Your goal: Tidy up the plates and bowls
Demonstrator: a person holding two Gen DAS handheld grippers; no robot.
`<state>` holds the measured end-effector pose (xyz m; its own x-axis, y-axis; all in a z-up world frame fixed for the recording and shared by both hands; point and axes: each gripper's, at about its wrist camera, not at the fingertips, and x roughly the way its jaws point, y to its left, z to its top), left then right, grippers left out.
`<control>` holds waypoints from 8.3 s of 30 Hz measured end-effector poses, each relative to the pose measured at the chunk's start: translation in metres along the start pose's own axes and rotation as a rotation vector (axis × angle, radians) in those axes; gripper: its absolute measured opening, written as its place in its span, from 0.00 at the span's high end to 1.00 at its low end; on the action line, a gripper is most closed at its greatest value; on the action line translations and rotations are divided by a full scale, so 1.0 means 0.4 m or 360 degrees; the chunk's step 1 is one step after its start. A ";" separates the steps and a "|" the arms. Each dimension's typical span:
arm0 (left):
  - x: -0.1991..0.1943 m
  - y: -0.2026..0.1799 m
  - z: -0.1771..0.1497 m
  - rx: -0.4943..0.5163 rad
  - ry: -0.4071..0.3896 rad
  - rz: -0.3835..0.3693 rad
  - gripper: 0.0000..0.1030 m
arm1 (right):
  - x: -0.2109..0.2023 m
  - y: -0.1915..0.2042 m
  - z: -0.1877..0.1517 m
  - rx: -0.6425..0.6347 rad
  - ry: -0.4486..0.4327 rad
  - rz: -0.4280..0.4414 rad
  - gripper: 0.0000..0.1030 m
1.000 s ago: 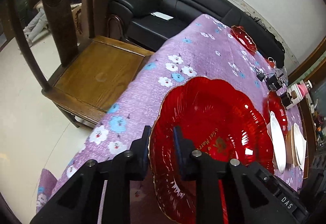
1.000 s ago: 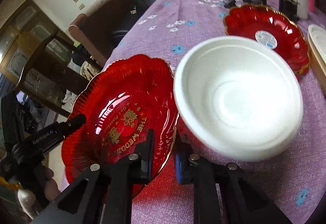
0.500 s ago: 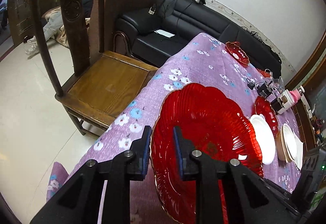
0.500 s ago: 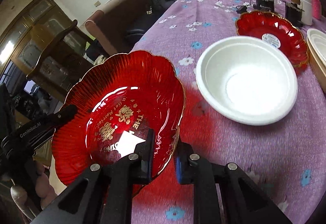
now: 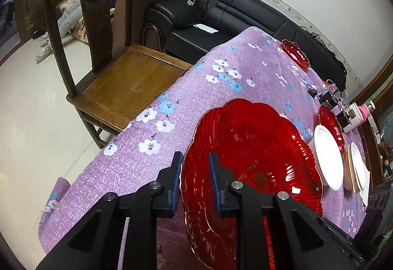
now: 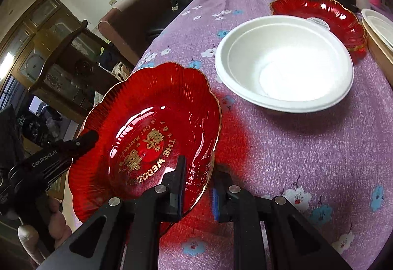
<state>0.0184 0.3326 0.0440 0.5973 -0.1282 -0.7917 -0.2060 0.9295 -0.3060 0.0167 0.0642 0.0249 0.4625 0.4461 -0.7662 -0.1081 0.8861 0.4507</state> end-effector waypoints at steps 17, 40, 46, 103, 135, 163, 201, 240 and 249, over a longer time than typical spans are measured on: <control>0.019 0.005 -0.009 0.0004 0.0040 -0.0005 0.77 | 0.012 -0.022 -0.007 0.0086 0.0041 0.0107 0.79; -0.205 -0.322 -0.184 0.0474 -0.0179 -0.0299 0.20 | -0.377 -0.306 -0.099 0.0082 -0.0303 -0.0214 0.51; -0.157 -0.455 -0.248 0.0591 0.0000 -0.0404 0.20 | -0.426 -0.425 -0.123 0.0231 -0.0308 -0.0239 0.51; 0.132 -0.629 0.037 0.0750 0.0302 0.0018 0.78 | -0.189 -0.311 0.140 0.0238 -0.0419 0.0050 0.84; -0.109 -0.141 -0.015 0.0240 0.0120 -0.0011 0.78 | -0.120 0.111 -0.021 -0.0177 -0.0144 0.0137 0.85; -0.024 -0.113 0.012 0.0121 0.0106 -0.0019 0.55 | -0.052 0.095 -0.004 -0.0164 -0.0166 0.0053 0.59; -0.322 -0.469 -0.279 0.0528 -0.0189 -0.0254 0.32 | -0.424 -0.155 -0.083 -0.0003 -0.0532 0.0023 0.58; -0.198 -0.592 -0.409 0.0585 0.0045 -0.0333 0.27 | -0.474 -0.400 -0.069 0.0213 -0.0565 -0.0113 0.58; -0.201 -0.615 -0.414 0.0638 0.0014 -0.0334 0.27 | -0.485 -0.432 -0.022 0.0235 -0.0604 -0.0156 0.58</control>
<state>-0.1071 0.0570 0.0954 0.5871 -0.3296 -0.7394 0.2365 0.9433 -0.2327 -0.0621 -0.1744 0.0917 0.7588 0.2581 -0.5980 0.0673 0.8822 0.4660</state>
